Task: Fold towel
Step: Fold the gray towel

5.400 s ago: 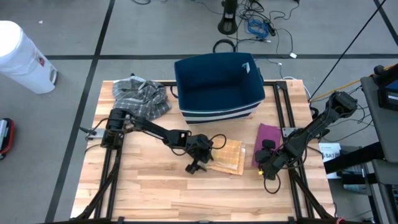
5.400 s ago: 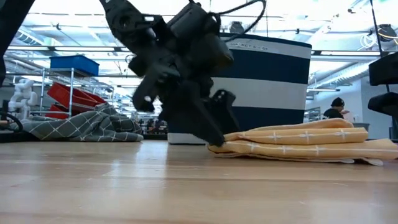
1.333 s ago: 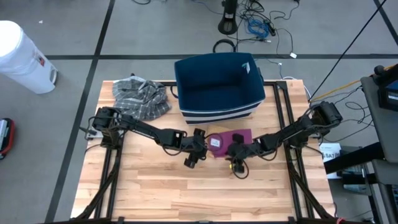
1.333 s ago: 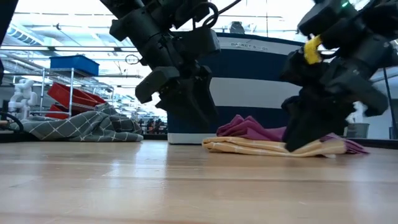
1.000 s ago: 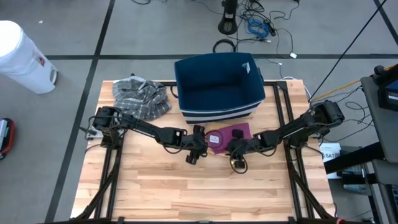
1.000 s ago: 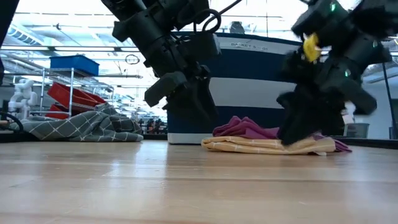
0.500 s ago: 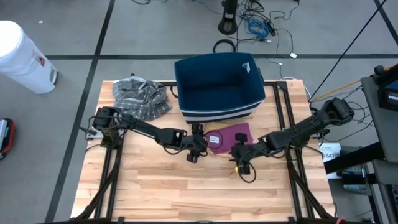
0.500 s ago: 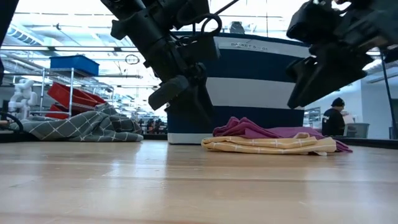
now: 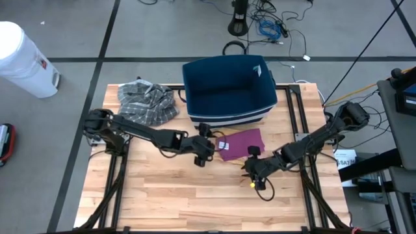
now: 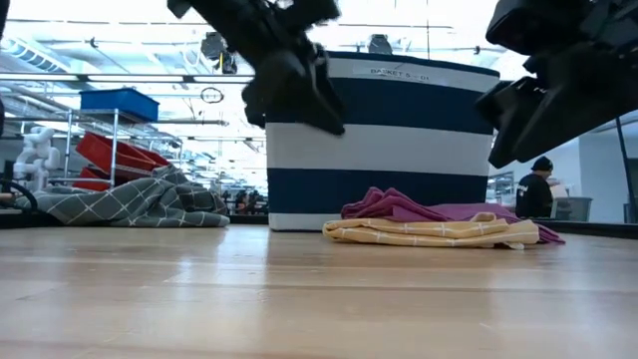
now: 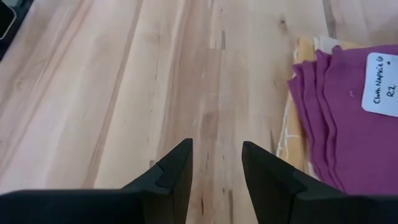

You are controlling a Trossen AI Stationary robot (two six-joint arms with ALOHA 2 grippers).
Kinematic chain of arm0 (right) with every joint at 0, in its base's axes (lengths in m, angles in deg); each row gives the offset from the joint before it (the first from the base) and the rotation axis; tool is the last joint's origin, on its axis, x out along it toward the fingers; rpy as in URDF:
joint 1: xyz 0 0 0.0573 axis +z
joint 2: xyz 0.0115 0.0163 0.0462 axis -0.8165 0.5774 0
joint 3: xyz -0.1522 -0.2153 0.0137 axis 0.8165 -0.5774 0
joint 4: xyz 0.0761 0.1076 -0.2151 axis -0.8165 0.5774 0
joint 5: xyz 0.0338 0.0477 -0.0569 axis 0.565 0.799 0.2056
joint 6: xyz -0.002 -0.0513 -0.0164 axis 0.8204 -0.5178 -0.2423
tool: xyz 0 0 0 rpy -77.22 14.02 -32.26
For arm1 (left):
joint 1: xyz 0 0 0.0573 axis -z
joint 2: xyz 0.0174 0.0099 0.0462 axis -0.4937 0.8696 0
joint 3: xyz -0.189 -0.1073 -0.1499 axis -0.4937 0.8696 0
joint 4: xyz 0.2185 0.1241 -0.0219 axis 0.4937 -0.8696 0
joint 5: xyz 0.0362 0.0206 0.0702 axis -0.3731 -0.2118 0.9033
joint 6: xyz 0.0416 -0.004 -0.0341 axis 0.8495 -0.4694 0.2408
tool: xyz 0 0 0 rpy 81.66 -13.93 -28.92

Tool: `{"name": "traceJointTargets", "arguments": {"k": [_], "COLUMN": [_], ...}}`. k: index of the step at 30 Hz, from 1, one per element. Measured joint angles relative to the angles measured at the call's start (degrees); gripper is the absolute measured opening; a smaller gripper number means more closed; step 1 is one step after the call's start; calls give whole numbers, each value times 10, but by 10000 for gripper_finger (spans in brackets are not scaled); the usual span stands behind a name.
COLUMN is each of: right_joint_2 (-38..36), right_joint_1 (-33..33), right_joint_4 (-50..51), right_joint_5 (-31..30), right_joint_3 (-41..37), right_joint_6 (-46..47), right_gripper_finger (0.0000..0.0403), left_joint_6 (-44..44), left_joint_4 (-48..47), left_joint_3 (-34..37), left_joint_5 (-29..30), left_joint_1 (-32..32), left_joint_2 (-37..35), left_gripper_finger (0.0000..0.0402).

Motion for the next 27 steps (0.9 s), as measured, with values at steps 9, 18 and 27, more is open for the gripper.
{"name": "traceJointTargets", "arguments": {"k": [9, 18, 27], "right_joint_2": [0, 0, 0], "right_joint_1": [6, 17, 17], "right_joint_4": [0, -1, -1], "right_joint_5": [-3, -3, -2], "right_joint_3": [0, 0, 0], "right_joint_6": [4, 2, 8], "right_gripper_finger": [125, 125, 126], "left_joint_6": [-2, -109, -204], "left_joint_4": [-180, -381, -488], "left_joint_3": [0, 0, 14], "left_joint_5": [2, -19, 19], "left_joint_1": [-25, -77, -165], "left_joint_2": [-127, -245, -257], "left_gripper_finger": [299, 299, 299]}}
